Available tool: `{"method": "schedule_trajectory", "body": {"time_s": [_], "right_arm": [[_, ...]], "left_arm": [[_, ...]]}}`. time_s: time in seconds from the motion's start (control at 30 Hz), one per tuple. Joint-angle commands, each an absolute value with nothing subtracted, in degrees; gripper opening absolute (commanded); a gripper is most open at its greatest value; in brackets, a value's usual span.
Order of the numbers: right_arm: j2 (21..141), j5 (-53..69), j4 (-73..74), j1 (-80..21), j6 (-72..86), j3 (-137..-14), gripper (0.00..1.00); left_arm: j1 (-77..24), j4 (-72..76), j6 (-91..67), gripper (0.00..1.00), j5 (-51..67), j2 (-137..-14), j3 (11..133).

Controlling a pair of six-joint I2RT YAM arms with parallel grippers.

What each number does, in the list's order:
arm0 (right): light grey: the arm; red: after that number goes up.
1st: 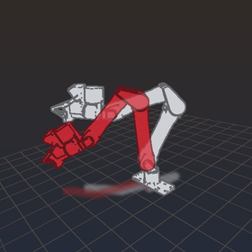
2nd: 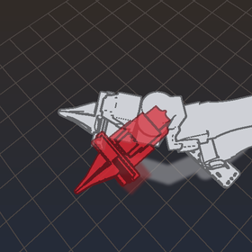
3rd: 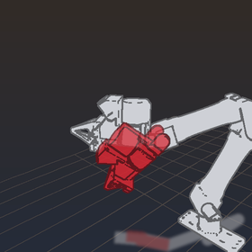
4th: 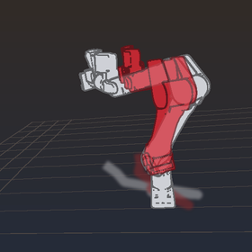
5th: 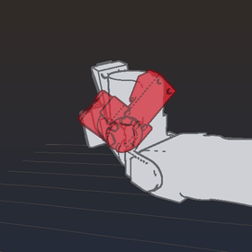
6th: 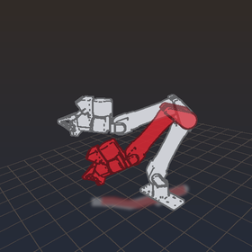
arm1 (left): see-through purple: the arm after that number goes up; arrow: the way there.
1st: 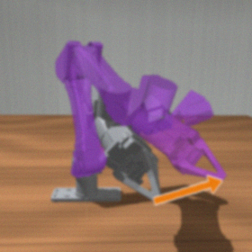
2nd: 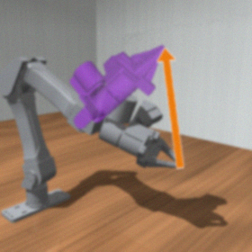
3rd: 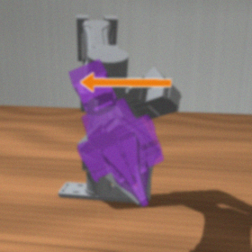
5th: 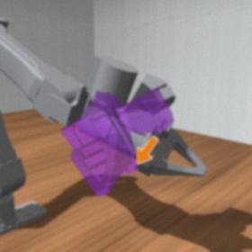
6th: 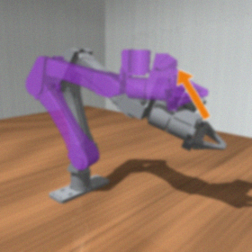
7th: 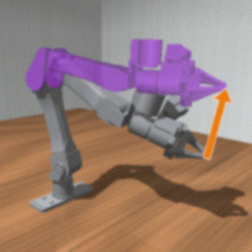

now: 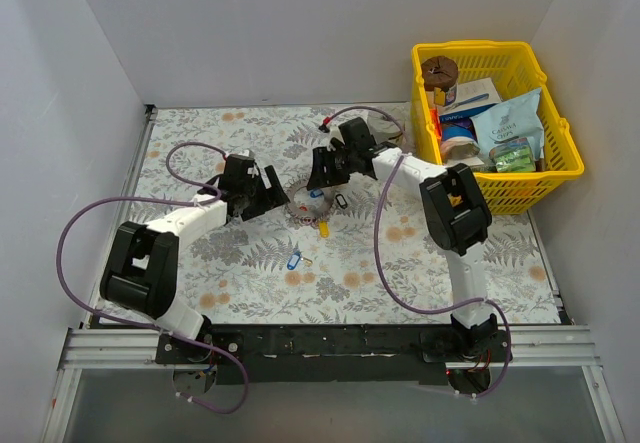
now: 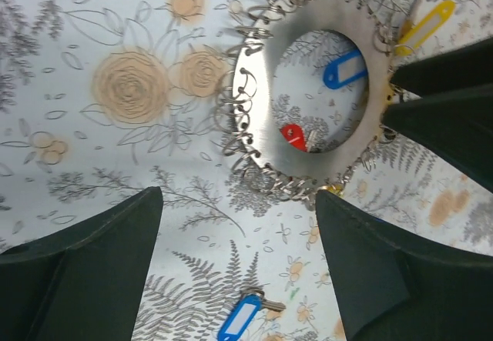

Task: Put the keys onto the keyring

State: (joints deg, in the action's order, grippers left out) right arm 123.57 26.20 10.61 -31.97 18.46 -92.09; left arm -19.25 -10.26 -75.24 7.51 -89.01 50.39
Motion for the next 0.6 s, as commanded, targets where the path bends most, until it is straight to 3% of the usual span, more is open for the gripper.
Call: {"method": "schedule_trajectory", "body": {"time_s": [0.0,0.27,0.57], "right_arm": [[115.33,23.03,10.46,-31.99,16.09,-87.99,0.60],[107.76,23.28,5.99,-27.87,19.85,-75.42,0.58],[110.12,28.21,2.47,-24.87,23.29,-69.96,0.54]], "left_arm": [[-19.16,-16.35,-70.67,0.82,0.70,-85.17,52.82],[-19.07,-13.01,-68.38,0.82,4.82,-92.54,57.64],[-17.67,-12.13,-66.71,0.78,10.01,-105.72,66.44]]}}
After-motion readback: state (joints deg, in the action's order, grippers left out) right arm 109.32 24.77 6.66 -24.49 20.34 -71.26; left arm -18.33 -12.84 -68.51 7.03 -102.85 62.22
